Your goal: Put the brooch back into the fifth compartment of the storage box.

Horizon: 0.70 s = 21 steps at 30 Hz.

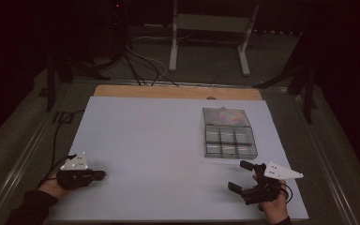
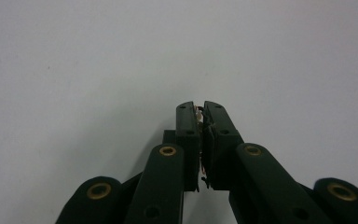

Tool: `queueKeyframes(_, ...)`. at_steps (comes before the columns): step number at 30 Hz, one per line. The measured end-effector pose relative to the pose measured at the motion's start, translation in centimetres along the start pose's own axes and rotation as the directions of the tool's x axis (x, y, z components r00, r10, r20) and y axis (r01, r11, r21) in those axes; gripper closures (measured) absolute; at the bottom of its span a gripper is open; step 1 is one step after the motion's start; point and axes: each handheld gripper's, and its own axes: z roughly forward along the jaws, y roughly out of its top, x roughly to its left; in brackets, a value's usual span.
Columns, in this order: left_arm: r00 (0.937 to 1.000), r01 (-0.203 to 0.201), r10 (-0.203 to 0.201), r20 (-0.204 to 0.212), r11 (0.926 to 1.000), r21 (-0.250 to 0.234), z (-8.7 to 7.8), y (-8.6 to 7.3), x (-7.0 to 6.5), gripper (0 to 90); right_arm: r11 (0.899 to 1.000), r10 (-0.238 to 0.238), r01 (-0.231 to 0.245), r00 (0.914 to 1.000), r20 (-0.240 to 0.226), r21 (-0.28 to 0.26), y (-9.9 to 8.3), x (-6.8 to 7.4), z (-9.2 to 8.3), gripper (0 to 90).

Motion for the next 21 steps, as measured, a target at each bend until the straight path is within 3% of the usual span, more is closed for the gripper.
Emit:
queueKeyframes(6,0.9999,0.001,-0.001,0.014,0.9998,-0.018,0.3,1.3,0.2,87.6,1.0,0.0,0.0,1.0,0.003,-0.002,0.0,0.0,-0.1,0.0)
queueKeyframes(12,0.999,0.018,-0.018,0.04,0.9998,-0.005,1.1,3.1,0.3,87.6,1.0,-0.001,0.001,1.0,0.008,0.002,0.0,0.1,-0.1,0.0)
queueKeyframes(21,0.9973,0.007,-0.007,0.073,1.0,0.007,2.5,4.7,0.4,87.6,1.0,0.006,-0.006,1.0,0.005,0.004,-0.1,0.0,-0.1,0.0)
